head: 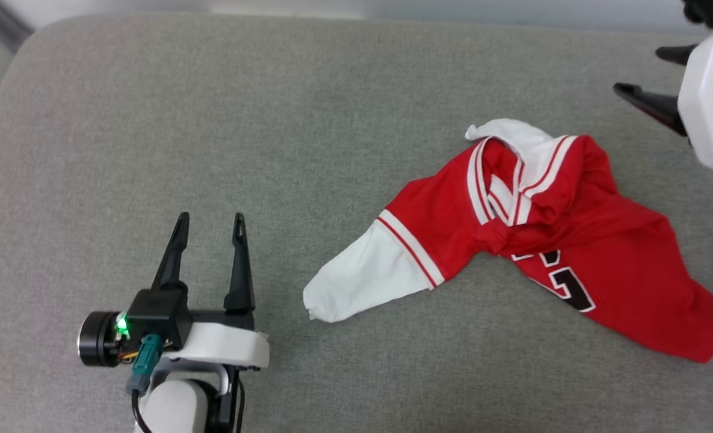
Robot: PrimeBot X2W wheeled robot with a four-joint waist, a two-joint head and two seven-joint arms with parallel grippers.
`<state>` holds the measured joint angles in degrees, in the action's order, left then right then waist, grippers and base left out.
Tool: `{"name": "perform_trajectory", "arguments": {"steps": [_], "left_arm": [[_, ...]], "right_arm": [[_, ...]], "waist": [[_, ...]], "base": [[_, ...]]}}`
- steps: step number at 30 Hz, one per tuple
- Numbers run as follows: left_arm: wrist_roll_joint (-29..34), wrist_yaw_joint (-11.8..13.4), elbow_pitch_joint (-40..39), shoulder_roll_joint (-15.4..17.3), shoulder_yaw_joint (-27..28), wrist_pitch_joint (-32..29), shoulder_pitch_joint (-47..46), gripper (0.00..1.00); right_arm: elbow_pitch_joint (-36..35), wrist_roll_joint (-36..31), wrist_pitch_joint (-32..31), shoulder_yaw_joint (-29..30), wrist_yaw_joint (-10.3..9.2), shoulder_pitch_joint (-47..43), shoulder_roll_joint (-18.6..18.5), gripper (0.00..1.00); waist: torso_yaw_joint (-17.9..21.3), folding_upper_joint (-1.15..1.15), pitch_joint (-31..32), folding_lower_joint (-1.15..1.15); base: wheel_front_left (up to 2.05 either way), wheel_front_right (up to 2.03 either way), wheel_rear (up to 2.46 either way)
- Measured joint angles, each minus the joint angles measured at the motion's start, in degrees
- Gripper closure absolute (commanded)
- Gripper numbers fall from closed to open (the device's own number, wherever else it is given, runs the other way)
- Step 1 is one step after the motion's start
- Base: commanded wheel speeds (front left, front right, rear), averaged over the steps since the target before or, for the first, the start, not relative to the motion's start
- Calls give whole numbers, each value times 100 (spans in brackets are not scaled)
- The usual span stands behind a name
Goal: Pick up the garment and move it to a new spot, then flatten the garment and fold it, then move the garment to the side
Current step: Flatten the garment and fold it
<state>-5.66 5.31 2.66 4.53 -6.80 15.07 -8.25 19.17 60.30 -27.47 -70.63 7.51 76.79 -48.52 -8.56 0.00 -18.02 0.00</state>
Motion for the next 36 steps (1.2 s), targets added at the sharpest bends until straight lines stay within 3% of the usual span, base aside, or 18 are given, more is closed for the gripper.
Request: {"name": "perform_trajectory", "arguments": {"steps": [7,14,22,23,24,36], "left_arm": [[16,15,-198,-120,-189,0,-289,0],[-66,57,-296,-149,-234,0,-524,0],[-167,134,-341,-158,-338,0,-741,0],[-175,151,-338,-158,-350,0,-751,0],[-181,177,-331,-159,-355,0,-756,0],[-85,166,-219,-167,-98,0,-536,0]], "right_arm": [[506,271,-1260,-10,-1,526,260,0],[932,109,-1826,-108,-1,675,713,0],[918,-463,-2089,-137,-4,423,758,0],[880,-493,-2085,-126,-12,416,734,55],[866,-477,-2049,-124,-12,405,719,100],[691,-188,-602,-238,-1,459,780,100]], "waist": [[-281,0,-536,1],[-583,0,-1072,0],[-786,0,-1454,0],[-793,0,-1470,0],[-791,0,-1470,0],[-511,0,-844,1]], "base": [[0,0,0],[0,0,0],[0,0,0],[0,0,0],[0,0,0],[0,0,0]]}}
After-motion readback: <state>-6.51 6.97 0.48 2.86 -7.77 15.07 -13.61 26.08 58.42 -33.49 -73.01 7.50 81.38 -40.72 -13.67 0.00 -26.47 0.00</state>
